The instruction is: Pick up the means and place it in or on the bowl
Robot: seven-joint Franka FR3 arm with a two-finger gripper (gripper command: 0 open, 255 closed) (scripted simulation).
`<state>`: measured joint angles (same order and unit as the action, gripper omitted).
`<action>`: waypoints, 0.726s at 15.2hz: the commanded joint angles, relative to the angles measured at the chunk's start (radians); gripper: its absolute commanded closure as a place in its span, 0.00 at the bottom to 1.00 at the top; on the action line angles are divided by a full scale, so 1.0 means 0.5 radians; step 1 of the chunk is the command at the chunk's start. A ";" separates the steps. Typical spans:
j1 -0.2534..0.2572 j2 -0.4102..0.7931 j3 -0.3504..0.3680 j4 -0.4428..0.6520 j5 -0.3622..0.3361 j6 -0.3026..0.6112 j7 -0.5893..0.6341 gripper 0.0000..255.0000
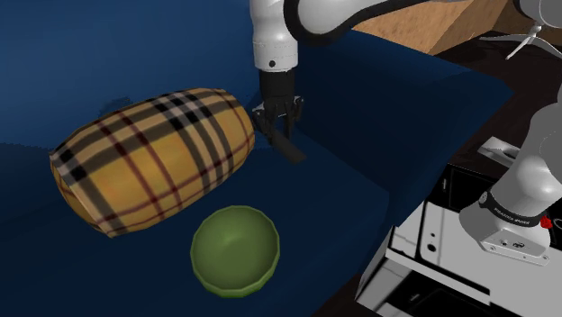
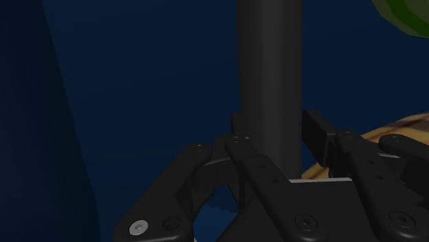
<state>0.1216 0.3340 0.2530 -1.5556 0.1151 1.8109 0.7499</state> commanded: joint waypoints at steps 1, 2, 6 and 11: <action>0.002 -0.001 0.001 0.052 -0.002 -0.053 0.009 1.00; 0.002 -0.003 0.002 0.076 -0.002 -0.079 0.013 1.00; 0.003 -0.009 0.003 0.176 -0.003 -0.182 0.028 1.00; 0.007 -0.003 0.005 0.317 -0.006 -0.317 0.049 1.00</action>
<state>0.1245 0.3321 0.2553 -1.4119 0.1123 1.6669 0.7718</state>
